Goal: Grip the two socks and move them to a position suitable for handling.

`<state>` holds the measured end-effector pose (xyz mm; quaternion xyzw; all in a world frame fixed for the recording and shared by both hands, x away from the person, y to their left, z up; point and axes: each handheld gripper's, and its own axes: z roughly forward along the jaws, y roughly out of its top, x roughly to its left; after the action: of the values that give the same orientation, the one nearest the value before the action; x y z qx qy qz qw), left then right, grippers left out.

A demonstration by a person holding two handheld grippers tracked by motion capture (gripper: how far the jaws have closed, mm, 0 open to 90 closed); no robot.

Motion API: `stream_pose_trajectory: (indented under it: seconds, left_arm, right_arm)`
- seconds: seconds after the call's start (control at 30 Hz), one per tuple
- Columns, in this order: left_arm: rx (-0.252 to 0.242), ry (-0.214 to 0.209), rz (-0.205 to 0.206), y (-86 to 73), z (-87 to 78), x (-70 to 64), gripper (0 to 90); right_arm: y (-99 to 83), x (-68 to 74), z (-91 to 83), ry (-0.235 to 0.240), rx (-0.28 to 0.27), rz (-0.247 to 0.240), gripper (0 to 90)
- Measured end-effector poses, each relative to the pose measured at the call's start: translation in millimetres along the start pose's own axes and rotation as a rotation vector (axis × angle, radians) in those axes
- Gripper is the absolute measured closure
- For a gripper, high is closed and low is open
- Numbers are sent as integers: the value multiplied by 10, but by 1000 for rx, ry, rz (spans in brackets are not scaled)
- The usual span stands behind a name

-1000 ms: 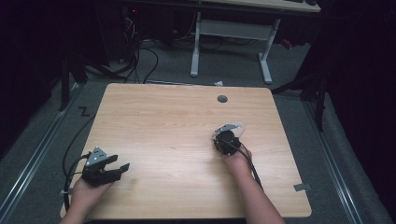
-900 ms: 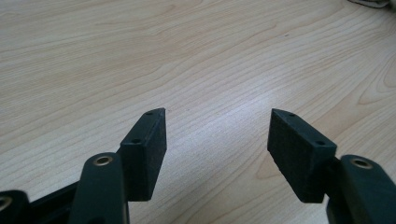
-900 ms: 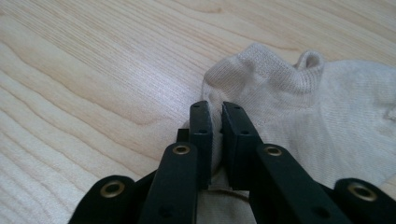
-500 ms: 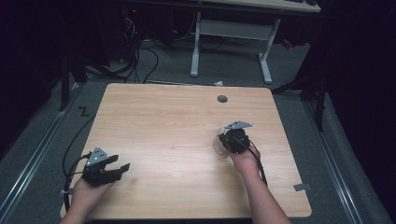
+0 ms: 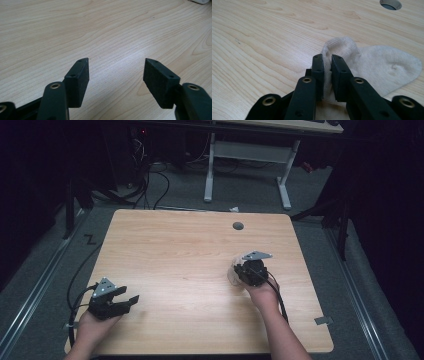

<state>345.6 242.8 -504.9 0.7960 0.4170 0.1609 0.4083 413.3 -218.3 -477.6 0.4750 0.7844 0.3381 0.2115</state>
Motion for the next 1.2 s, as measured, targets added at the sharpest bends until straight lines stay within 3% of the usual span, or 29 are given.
stream_pose_trajectory:
  seconds: [0.37,0.53,0.7,1.2]
  left_arm:
    - [-3,-1,-1,-1,-5,1,381]
    - [0,-1,-1,-2,-6,5,380]
    - [-1,0,0,-2,-10,10,380]
    - [-3,2,0,-2,-6,-3,380]
  right_arm:
    - [-150,83,183,22,75,-15,789]
    - [-159,107,225,17,81,-23,759]
    - [-156,125,237,16,80,-39,805]
    - [-79,-23,-157,4,-30,0,837]
